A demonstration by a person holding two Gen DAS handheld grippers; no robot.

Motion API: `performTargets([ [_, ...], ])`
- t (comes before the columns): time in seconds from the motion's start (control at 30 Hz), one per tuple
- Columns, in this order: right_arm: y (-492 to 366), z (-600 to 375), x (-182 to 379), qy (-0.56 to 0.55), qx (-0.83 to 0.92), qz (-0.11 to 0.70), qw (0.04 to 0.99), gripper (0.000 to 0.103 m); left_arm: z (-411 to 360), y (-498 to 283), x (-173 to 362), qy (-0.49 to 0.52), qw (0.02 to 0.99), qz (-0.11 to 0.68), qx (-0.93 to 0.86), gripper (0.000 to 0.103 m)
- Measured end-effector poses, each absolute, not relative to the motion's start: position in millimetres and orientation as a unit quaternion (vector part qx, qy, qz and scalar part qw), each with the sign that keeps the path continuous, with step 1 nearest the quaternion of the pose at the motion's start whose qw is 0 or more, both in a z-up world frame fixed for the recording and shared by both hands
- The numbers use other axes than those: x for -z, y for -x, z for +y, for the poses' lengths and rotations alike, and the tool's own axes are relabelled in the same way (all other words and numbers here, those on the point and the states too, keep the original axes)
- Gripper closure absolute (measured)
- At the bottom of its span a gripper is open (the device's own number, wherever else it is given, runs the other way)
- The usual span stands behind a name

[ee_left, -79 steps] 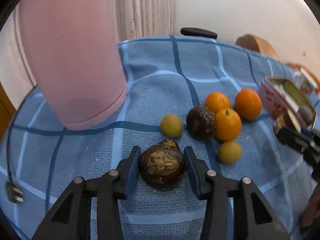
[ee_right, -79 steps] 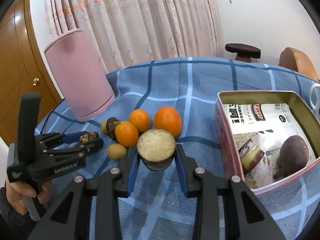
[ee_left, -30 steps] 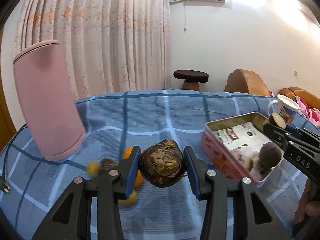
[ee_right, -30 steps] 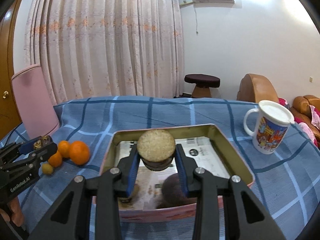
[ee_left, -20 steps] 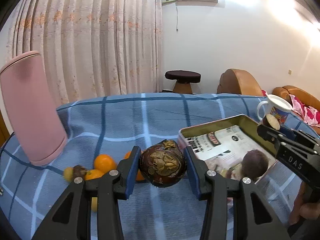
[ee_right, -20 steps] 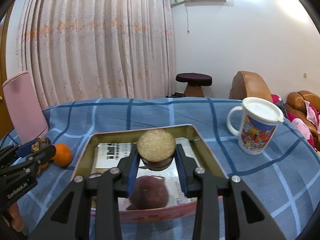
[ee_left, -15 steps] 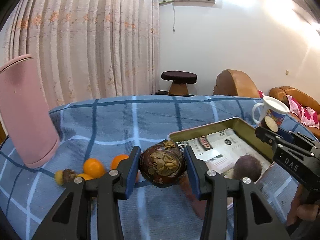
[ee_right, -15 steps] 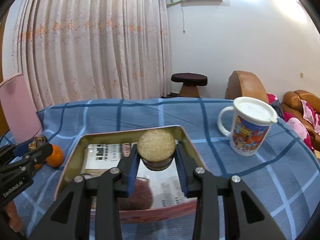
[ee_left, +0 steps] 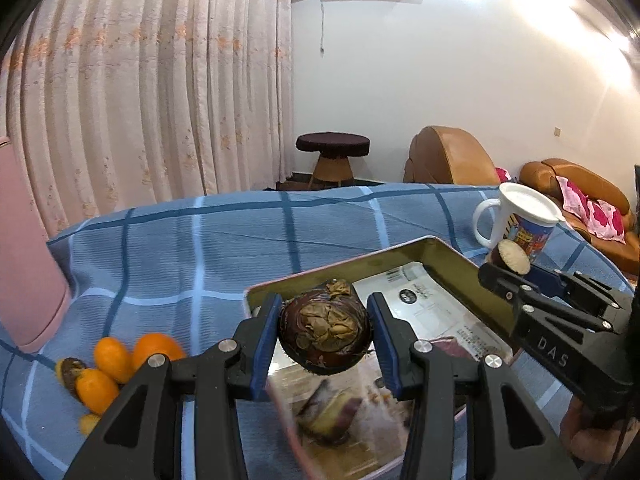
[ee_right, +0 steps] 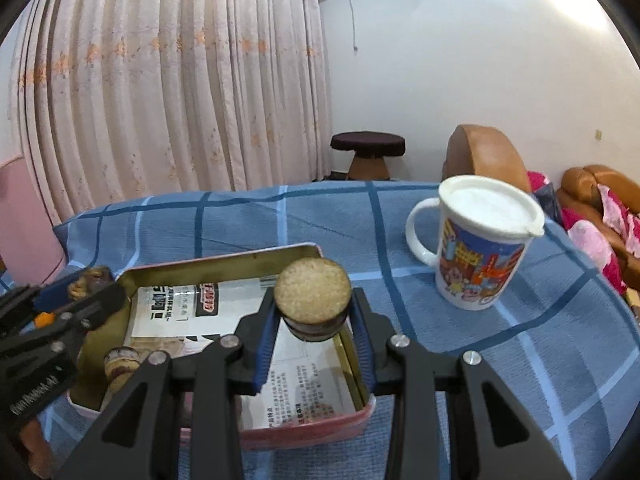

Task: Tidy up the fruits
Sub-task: 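Carry the yam slice and passion fruit over the pink tin, then lower both items into the tin and open both grippers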

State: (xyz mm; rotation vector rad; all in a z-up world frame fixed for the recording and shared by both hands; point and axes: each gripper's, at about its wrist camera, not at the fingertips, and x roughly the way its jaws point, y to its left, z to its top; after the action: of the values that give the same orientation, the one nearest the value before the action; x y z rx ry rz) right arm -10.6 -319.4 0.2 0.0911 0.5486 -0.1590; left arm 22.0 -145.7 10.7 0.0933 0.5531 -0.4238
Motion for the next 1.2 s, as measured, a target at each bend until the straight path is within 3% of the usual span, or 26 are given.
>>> performTargets([
  [0.8,-5,-311,11,-0.051,0.031,0.311,0.948,0.064,-165,-36,9,-0.084,0.927,0.316,0.181,0.056],
  [0.93,1,-314,8,-0.064,0.037,0.295,0.953,0.042,-164,-36,10,-0.084,0.927,0.318,0.18,0.056],
  [1.0,5,-316,6,-0.07,0.044,0.283,0.955,0.036,-164,-35,10,-0.084,0.927,0.318,0.179,0.054],
  [1.07,10,-318,2,-0.074,0.052,0.269,0.959,0.032,-162,-34,8,-0.081,0.929,0.315,0.176,0.038],
  [1.13,14,-322,-2,-0.083,0.057,0.254,0.962,0.029,-160,-31,6,-0.075,0.933,0.307,0.175,0.029],
  [1.2,18,-326,-6,-0.09,0.062,0.238,0.965,0.025,-157,-28,4,-0.067,0.936,0.297,0.179,0.028],
])
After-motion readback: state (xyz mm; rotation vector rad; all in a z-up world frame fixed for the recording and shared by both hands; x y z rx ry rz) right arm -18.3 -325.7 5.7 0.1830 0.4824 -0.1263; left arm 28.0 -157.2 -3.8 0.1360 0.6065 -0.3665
